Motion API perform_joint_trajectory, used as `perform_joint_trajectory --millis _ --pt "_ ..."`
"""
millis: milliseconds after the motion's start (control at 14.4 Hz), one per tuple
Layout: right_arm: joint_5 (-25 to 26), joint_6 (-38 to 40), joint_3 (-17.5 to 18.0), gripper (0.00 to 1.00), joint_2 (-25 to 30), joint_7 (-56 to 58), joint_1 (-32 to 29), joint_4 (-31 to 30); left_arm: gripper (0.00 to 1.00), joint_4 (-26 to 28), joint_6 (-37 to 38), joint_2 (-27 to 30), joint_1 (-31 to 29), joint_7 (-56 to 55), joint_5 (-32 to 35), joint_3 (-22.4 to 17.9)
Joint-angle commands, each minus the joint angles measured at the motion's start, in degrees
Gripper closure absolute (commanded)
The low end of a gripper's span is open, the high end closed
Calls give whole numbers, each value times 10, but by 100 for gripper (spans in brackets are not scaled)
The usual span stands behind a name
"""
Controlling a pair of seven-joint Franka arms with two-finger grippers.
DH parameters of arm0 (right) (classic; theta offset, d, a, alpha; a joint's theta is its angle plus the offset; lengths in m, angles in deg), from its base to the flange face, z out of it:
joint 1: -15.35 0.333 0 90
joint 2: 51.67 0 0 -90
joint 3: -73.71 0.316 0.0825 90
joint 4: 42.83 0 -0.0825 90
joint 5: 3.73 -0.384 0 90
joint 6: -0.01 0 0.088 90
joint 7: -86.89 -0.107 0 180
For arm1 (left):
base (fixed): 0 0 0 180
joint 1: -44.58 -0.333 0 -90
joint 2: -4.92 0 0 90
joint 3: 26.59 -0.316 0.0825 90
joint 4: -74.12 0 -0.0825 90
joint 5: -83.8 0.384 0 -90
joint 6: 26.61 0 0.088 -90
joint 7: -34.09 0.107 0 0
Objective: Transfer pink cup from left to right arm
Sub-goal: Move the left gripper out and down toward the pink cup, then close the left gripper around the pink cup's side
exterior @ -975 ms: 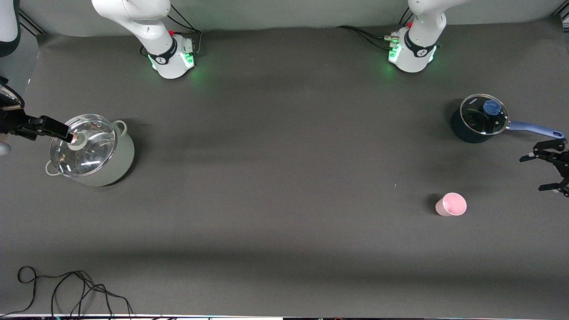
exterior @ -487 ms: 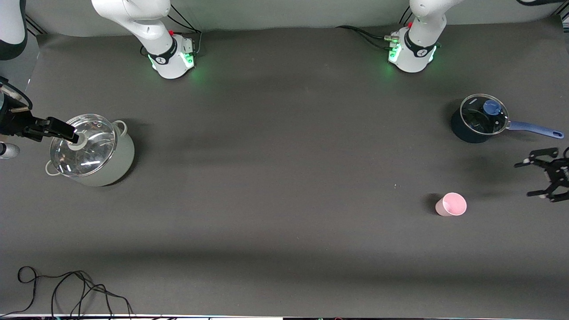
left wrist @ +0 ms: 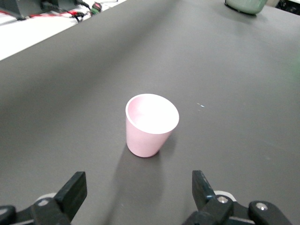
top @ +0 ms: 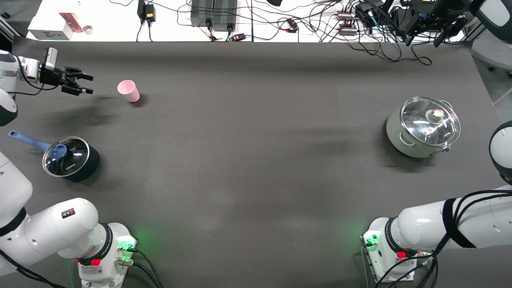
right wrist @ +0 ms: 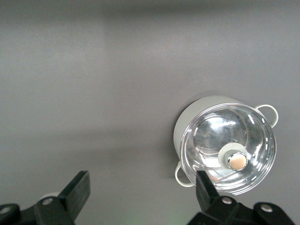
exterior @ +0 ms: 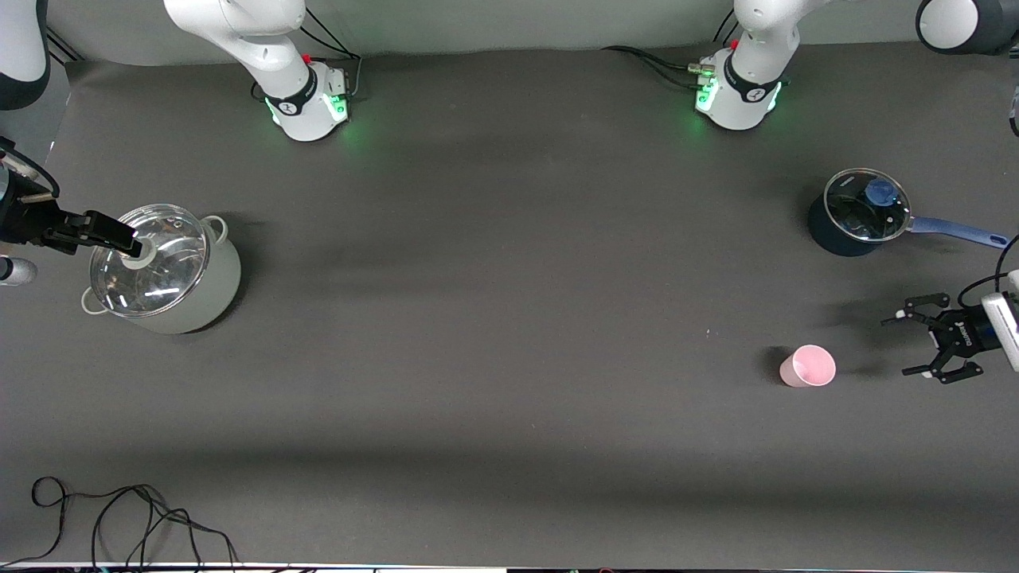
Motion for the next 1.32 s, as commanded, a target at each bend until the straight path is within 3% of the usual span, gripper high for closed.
perform_joint_trajectory --millis 0,557,1253 --pt "-10 9 -6 0 -4 0 2 11 0 30 -18 -15 -1 88 -66 3" --pt "-10 9 -7 0 -4 1 2 11 0 43 -37 -81 2 237 -160 5" --pt "-12 9 -8 0 -4 20 -1 11 0 76 -11 -83 -3 251 -167 7"
